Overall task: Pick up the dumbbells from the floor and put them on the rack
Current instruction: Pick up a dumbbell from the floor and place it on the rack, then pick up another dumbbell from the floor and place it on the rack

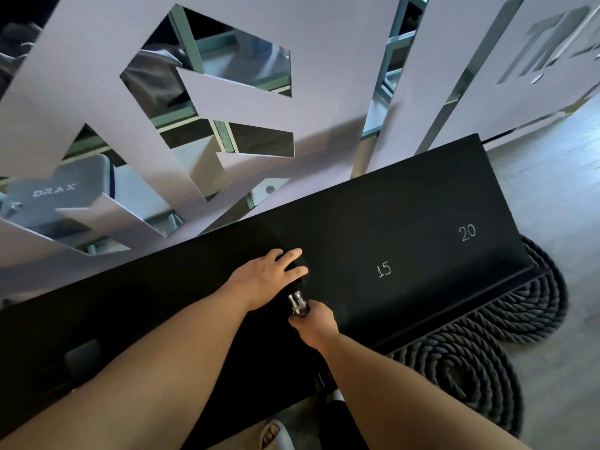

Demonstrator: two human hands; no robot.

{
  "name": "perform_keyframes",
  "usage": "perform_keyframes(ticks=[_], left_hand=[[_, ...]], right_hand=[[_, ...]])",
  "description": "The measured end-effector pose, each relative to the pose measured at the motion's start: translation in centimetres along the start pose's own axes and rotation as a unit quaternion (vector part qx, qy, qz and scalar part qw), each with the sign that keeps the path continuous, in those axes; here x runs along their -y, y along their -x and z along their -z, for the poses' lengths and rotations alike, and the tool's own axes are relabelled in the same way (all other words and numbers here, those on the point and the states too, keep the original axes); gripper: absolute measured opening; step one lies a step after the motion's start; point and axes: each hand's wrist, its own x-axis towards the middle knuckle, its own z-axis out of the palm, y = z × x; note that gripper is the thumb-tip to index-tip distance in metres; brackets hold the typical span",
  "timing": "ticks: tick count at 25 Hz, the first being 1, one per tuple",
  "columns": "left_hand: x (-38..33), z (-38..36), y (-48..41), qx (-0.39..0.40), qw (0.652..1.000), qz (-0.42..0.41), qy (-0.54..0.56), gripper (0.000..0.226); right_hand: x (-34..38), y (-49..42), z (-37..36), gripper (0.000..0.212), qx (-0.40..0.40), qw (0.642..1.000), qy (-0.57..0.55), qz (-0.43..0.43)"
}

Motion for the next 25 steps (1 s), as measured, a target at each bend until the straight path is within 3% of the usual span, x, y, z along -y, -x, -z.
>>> perform_keyframes(ticks=[5, 8, 11, 15, 21, 25], left_hand=[[-0.5, 0.0, 0.5, -0.009, 1.0, 0.017, -0.008, 0.094], [-0.3, 1.5, 1.8, -0.024, 0.999, 0.024, -0.019, 0.097], [0.5, 5.0, 3.9, -0.069, 0.996, 0.057, 0.014, 0.085], [1.5, 10.0, 7.7, -0.104, 0.99, 0.092, 0.012, 0.066], [0.8, 16.3, 14.1, -0.156, 0.979, 0.13, -0.03, 0.065], [-1.3, 21.3, 18.0, -0.204, 0.964, 0.159, -0.054, 0.062]], right_hand=[[1.8, 0.4, 1.2, 0.037, 0.004, 1.0, -0.004, 0.002], [3.8, 1.5, 2.7, 0.052, -0.063, 0.997, -0.024, 0.033], [5.8, 3.4, 5.2, 0.064, -0.114, 0.989, 0.017, 0.087], [8.3, 7.4, 9.1, 0.06, -0.144, 0.968, 0.122, 0.163], [11.5, 15.2, 13.3, 0.058, -0.197, 0.937, 0.155, 0.242], [14.3, 20.2, 15.7, 0.051, -0.237, 0.893, 0.182, 0.336]])
